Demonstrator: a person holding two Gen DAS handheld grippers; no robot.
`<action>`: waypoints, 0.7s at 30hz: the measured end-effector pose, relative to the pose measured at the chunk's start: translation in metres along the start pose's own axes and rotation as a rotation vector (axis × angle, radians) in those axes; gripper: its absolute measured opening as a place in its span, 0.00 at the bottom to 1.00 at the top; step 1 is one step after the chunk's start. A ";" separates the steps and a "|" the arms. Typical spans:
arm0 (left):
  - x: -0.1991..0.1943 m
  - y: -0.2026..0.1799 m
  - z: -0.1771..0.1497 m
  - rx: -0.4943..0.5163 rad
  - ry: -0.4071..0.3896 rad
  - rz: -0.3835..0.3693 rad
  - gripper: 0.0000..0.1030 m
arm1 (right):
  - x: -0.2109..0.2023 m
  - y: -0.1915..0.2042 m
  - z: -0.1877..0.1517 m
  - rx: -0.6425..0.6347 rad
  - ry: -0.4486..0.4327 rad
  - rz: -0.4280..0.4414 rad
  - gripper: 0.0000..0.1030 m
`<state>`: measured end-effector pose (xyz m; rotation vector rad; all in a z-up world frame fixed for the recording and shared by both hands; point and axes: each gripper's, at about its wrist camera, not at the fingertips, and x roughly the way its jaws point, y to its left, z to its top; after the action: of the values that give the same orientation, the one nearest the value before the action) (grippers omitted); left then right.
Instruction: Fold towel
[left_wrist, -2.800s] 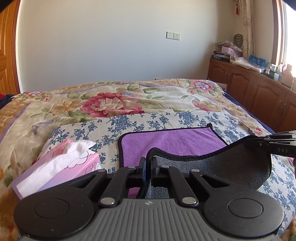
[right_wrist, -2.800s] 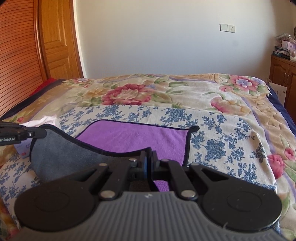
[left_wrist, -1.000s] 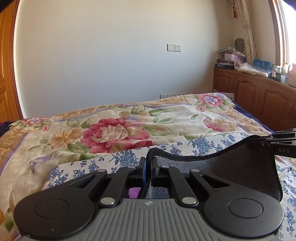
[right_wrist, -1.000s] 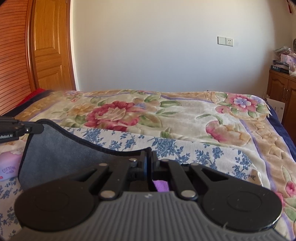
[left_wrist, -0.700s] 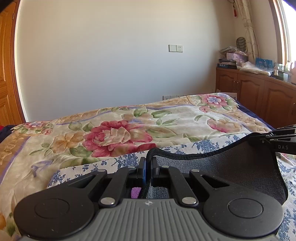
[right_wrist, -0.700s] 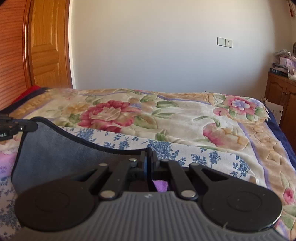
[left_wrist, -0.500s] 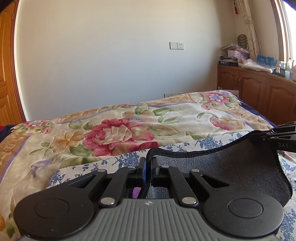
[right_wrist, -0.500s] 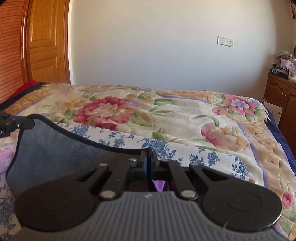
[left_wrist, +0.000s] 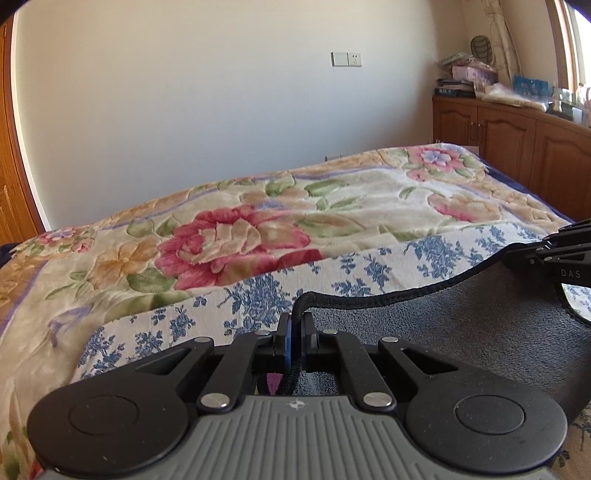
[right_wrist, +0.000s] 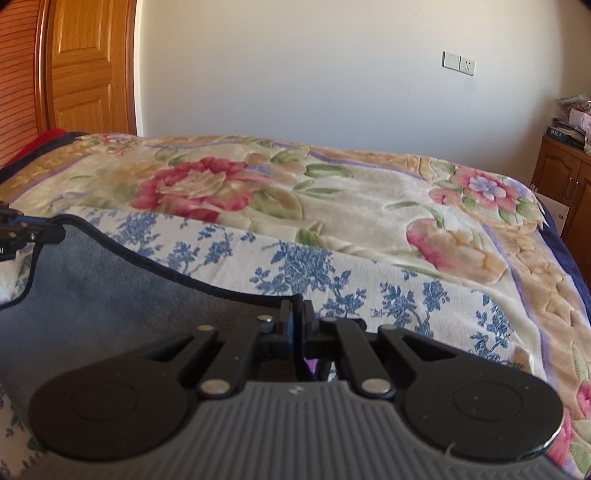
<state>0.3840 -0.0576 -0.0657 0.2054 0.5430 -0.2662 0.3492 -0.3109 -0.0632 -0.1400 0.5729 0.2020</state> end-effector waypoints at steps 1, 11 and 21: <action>0.002 0.000 -0.001 -0.001 0.004 0.000 0.05 | 0.001 0.000 -0.001 -0.002 0.004 -0.002 0.04; 0.015 0.000 -0.005 0.012 0.040 0.025 0.06 | 0.013 0.000 -0.005 -0.010 0.039 0.003 0.05; 0.022 0.004 -0.010 -0.009 0.069 0.043 0.38 | 0.013 -0.004 -0.006 0.016 0.051 0.009 0.15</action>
<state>0.3984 -0.0551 -0.0850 0.2178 0.6072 -0.2159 0.3575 -0.3136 -0.0754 -0.1271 0.6254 0.2028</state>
